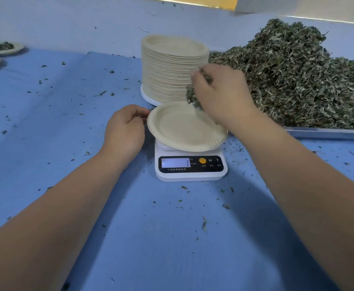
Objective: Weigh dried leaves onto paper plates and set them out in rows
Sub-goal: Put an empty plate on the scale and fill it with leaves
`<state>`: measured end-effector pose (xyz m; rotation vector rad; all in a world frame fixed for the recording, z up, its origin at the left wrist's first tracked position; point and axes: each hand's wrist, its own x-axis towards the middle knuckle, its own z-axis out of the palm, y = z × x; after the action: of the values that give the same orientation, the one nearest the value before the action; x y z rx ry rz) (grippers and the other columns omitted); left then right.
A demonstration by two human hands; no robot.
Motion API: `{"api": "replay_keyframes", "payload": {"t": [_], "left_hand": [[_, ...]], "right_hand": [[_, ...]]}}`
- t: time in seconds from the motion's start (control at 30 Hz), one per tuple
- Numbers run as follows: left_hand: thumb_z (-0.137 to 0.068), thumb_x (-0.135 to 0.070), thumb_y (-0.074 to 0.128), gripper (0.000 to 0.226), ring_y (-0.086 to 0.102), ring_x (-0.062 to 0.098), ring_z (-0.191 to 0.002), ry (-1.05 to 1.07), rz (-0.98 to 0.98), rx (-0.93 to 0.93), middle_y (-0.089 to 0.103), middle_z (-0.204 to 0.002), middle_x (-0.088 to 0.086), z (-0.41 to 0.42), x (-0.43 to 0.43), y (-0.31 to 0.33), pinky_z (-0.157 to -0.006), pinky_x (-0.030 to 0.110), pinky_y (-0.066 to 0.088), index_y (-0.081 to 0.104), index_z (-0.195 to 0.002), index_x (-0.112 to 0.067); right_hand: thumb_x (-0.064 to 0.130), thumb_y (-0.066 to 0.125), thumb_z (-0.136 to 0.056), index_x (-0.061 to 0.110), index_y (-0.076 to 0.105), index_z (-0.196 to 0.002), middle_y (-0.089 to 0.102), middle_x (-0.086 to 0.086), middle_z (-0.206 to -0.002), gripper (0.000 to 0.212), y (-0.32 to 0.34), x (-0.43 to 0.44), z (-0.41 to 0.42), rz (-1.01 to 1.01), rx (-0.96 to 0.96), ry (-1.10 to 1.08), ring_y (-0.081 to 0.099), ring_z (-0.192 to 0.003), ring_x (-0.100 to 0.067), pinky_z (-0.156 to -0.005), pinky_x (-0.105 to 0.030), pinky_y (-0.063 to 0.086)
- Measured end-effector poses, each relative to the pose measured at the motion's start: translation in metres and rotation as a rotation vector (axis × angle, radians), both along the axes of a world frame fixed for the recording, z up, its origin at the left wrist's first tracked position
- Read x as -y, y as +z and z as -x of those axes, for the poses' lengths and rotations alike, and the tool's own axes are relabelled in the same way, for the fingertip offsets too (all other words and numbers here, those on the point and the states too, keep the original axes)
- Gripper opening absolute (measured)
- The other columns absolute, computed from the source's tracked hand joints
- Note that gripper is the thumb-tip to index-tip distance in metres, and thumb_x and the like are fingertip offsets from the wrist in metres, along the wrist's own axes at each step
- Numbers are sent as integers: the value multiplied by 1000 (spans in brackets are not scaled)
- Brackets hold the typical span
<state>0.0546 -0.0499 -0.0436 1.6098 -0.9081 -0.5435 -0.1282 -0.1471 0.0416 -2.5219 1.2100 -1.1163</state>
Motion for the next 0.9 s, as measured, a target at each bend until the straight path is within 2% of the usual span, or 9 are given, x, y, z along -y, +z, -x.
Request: {"api": "replay_keyframes", "payload": {"t": [0.1,0.17,0.27,0.4,0.53,0.6,0.67,0.8,0.9], "left_hand": [[-83,-12,39,39,71,12,-100,1,1,-9,77,-93,-11,0,0,1,-96,48,58,75,-91,-28],[-85,-12,41,38,71,16,-101,1,-4,-4,77,-95,-9,-1,0,1,-96,49,58,75,-92,-27],[-87,-12,42,37,71,19,-101,-1,-7,-2,77,-96,-8,0,0,2,-96,50,58,75,-93,-27],[-82,-16,43,36,70,21,-95,0,-14,17,76,-92,-9,1,-1,3,-93,50,58,75,-91,-29],[-82,-15,43,35,68,20,-90,3,-15,28,75,-87,-10,3,-2,4,-91,51,58,74,-87,-29],[-82,-14,43,36,70,22,-97,2,-19,28,76,-91,-8,3,-2,5,-94,51,57,75,-89,-28],[-82,-15,43,36,70,22,-100,0,-26,27,77,-94,-8,2,-2,5,-96,51,57,75,-92,-27],[-82,-15,43,36,70,20,-101,-5,-37,30,77,-95,-9,3,-4,5,-97,50,57,76,-93,-27],[-82,-14,44,36,70,21,-102,-12,-36,27,77,-95,-8,3,-5,7,-98,50,56,76,-92,-28]], "right_hand": [[52,43,-101,23,55,-83,55,7,-69,37,-10,-18,-9,-22,-183,76,58,-76,-25,-66,-34,47],[58,43,-99,27,62,-105,66,4,-89,37,-14,-25,-10,-49,-320,104,61,-91,-25,-78,-38,52],[65,43,-97,32,58,-125,68,5,-107,46,-12,-31,-2,-62,-353,127,61,-99,-22,-85,-40,51],[65,38,-98,33,59,-126,65,11,-100,48,-11,-38,22,-69,-256,261,57,-89,-12,-78,-35,46],[59,34,-101,30,61,-126,65,17,-105,47,-24,-31,55,-63,-88,239,59,-98,-5,-83,-30,45],[52,36,-103,28,63,-123,60,34,-90,42,-36,-24,71,-24,4,189,55,-88,8,-77,-16,40],[46,37,-105,26,65,-116,57,35,-82,36,-45,-18,83,0,45,134,54,-81,6,-71,-11,35],[44,39,-105,24,66,-109,62,14,-78,34,-51,-8,91,-3,99,40,55,-76,-7,-70,-30,44],[46,41,-103,27,65,-107,62,16,-76,31,-54,-3,92,-28,104,15,55,-75,-3,-67,-29,43]]}}
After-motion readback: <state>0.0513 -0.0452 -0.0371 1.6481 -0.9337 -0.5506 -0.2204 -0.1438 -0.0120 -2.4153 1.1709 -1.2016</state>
